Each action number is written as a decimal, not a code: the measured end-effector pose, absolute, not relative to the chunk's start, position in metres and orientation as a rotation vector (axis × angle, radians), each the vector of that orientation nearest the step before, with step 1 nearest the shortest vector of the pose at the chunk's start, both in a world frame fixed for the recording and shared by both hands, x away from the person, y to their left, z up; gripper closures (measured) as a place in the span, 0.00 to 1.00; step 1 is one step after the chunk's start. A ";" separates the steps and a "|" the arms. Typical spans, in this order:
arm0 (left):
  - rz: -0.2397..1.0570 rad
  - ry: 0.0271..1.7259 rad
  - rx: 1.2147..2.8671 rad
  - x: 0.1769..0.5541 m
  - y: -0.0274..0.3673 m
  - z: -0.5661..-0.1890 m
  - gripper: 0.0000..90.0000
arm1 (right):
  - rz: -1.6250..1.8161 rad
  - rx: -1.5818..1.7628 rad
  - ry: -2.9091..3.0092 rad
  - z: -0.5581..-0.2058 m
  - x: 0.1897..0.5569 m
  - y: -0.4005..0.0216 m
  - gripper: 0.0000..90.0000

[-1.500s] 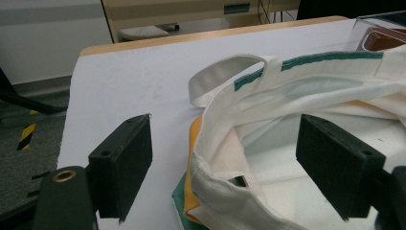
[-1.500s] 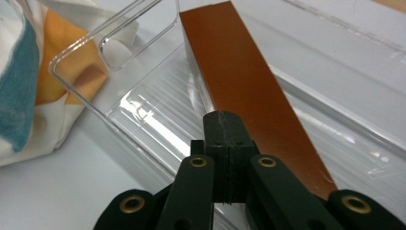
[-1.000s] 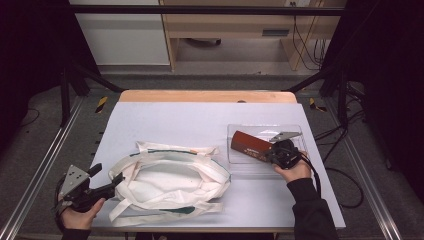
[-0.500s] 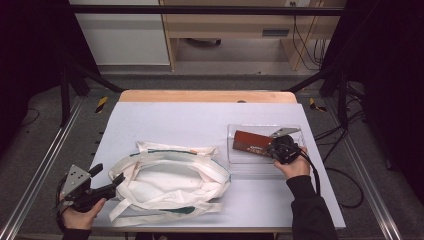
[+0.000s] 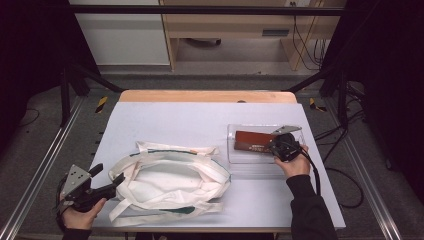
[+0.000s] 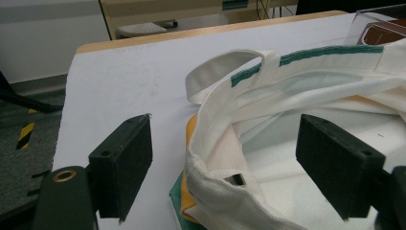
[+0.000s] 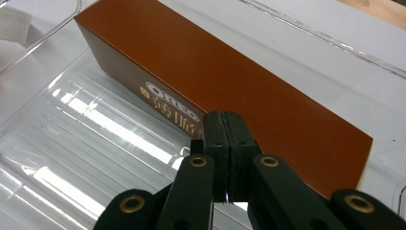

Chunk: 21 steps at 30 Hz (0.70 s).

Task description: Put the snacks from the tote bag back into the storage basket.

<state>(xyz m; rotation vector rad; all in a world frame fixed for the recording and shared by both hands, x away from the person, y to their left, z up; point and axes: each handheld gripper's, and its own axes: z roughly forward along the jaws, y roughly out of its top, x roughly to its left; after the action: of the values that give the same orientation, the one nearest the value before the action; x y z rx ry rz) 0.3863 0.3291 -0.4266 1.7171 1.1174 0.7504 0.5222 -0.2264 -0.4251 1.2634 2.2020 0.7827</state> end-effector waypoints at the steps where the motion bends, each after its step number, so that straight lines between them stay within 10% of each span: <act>1: 0.750 1.117 1.717 0.386 0.329 -0.427 0.22 | 0.781 1.265 2.198 -0.425 0.522 -0.226 0.99; 21: 0.746 1.111 1.716 0.386 0.329 -0.426 0.22 | 0.781 1.277 2.168 -0.427 0.528 -0.229 1.00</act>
<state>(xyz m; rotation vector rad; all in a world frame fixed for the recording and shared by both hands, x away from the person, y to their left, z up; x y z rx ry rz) 0.3860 0.3289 -0.4264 1.7159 1.1106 0.7461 0.5277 -0.2289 -0.4272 1.2772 2.1681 0.7814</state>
